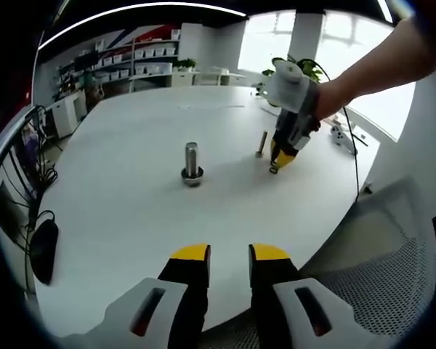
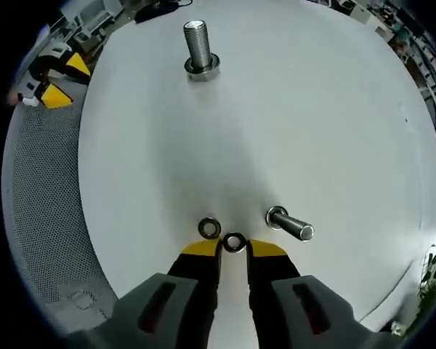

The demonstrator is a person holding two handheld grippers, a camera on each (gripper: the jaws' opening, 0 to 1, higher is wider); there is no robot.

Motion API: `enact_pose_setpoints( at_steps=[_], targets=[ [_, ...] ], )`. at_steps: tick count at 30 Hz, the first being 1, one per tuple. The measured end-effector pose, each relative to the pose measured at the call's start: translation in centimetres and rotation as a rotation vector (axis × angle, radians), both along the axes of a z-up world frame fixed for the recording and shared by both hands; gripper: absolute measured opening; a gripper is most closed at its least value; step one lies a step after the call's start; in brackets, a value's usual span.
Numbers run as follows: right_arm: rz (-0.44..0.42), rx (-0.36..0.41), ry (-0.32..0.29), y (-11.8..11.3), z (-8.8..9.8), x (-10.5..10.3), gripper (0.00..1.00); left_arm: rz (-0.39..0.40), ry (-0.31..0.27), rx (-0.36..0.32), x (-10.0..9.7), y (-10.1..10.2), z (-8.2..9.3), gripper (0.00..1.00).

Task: Place the washer onto the threaded stud by aligning its center hole with the stud, sliding it down to the base, and recovering from edge contact or off-axis alignment until the washer reaches the visible bottom stop.

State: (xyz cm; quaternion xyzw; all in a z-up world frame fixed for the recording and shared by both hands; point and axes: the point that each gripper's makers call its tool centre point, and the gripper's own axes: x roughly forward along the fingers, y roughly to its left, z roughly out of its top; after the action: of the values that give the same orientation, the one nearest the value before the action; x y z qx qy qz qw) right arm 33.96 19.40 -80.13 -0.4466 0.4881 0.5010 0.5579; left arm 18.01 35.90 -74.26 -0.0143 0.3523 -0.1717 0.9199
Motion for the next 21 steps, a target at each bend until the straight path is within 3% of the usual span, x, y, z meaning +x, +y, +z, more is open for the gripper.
enact_pose_setpoints(
  at_steps=[9,14,21],
  targets=[
    [-0.026,-0.03,-0.002,0.09,-0.05,0.06,0.15,-0.002,0.001,0.0,-0.02,-0.06,-0.02,0.19],
    [-0.031,-0.038,-0.032,0.15,-0.01,-0.15,0.15,0.0,0.004,0.001,-0.05,-0.04,-0.06,0.18],
    [-0.08,0.031,-0.06,0.12,0.31,-0.14,0.13,-0.002,0.006,0.0,-0.16,-0.11,-0.11,0.18]
  ],
)
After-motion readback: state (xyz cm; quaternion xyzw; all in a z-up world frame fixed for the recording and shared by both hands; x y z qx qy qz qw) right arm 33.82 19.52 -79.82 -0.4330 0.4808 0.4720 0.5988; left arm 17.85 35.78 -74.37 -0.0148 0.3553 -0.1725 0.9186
